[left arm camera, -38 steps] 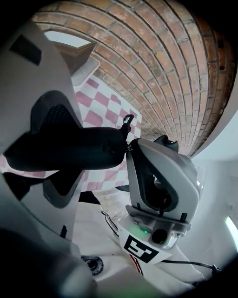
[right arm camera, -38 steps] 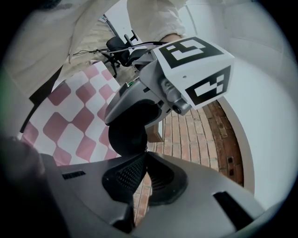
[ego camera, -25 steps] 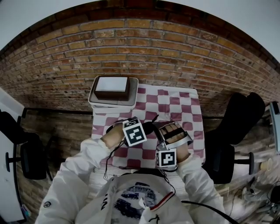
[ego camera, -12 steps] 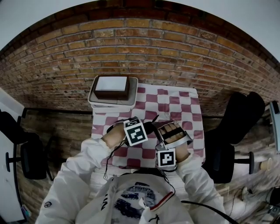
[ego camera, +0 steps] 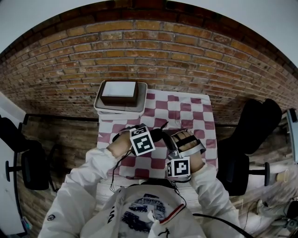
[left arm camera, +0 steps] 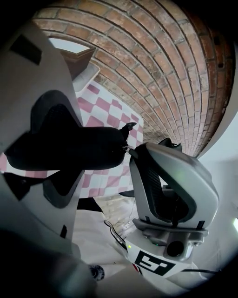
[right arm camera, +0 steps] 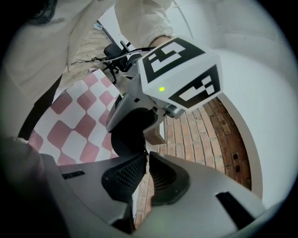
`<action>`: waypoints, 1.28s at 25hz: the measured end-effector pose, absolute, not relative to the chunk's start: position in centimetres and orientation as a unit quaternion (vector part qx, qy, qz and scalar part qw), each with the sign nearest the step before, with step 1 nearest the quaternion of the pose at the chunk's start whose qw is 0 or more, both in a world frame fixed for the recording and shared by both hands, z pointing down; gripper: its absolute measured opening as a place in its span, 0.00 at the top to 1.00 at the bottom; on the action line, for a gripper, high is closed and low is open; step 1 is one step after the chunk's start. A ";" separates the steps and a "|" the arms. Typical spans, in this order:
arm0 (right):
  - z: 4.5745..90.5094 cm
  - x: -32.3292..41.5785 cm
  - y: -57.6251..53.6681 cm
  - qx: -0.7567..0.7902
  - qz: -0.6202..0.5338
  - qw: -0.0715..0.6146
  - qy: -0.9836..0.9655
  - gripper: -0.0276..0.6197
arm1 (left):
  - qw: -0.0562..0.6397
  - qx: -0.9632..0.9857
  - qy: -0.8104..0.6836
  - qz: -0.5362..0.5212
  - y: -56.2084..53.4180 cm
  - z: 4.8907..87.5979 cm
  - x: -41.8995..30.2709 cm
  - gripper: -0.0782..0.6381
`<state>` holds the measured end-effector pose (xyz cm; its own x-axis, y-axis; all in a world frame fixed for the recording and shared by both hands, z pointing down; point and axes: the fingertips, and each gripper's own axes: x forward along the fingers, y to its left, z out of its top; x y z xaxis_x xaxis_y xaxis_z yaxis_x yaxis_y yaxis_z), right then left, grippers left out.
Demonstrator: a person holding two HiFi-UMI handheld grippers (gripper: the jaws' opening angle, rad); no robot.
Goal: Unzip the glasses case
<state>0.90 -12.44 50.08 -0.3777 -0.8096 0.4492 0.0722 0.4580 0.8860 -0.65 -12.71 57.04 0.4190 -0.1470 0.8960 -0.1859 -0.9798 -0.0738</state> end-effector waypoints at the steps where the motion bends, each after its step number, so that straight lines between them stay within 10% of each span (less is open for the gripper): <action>1: 49.9 1.0 -12.5 0.269 -0.444 0.488 -0.702 0.93 | 0.021 0.844 -0.100 0.526 -12.8 56.9 -0.7 0.55; 32: 45.5 9.1 -13.0 0.490 0.078 0.110 -0.861 0.93 | 0.129 0.934 -0.238 0.234 -13.0 50.0 1.6 0.55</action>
<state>9.07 -12.99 45.48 -0.4952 -0.8272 0.2656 -0.8615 0.5071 -0.0268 1.55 -13.02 49.96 0.7769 -0.3847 0.4984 -0.5054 -0.8531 0.1294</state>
